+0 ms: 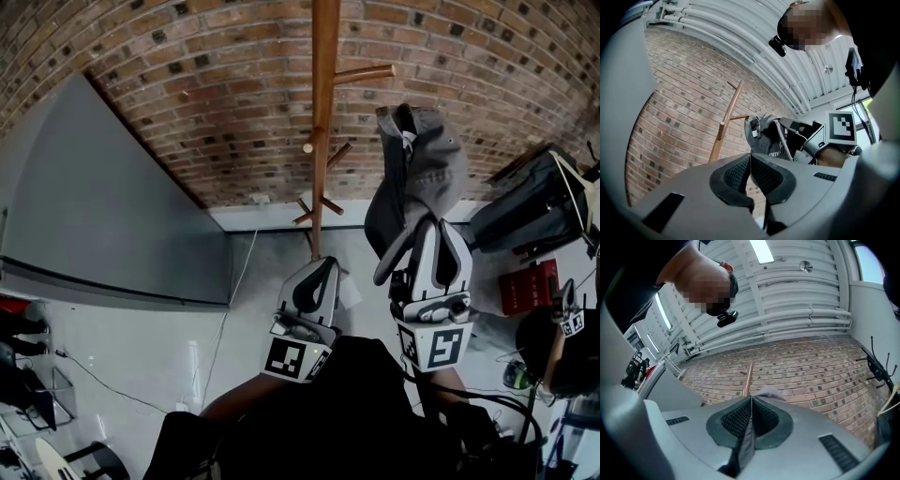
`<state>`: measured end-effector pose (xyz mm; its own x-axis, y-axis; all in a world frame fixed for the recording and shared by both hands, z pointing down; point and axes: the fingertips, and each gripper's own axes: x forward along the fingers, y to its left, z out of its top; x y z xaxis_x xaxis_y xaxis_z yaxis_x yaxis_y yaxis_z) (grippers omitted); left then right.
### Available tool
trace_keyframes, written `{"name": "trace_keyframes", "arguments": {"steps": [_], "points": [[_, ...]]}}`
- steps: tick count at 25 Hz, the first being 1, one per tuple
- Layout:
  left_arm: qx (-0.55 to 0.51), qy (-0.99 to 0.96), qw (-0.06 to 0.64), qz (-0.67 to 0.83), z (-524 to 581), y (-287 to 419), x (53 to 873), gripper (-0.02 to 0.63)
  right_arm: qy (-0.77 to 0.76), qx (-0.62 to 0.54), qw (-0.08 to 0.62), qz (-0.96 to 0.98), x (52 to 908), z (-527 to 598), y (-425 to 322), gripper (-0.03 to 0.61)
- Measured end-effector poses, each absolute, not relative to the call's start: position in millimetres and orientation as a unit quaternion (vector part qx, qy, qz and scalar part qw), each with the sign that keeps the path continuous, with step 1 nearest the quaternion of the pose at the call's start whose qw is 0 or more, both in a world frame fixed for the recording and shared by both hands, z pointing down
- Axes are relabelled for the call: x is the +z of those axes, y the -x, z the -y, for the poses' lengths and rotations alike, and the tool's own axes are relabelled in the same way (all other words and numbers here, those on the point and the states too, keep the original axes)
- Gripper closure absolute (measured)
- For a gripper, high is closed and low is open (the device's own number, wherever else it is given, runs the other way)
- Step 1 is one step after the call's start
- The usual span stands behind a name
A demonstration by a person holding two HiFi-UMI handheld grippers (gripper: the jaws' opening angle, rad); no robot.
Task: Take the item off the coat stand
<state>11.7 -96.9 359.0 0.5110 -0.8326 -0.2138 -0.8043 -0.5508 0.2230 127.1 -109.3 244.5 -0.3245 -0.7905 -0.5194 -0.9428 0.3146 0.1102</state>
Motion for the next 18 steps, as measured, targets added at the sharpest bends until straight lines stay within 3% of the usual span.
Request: {"name": "trace_keyframes", "arguments": {"steps": [18], "points": [[-0.144,-0.855,0.035,0.498,36,-28,358,0.595,0.529,0.146,0.156,-0.822,294,51,-130,0.558]]}}
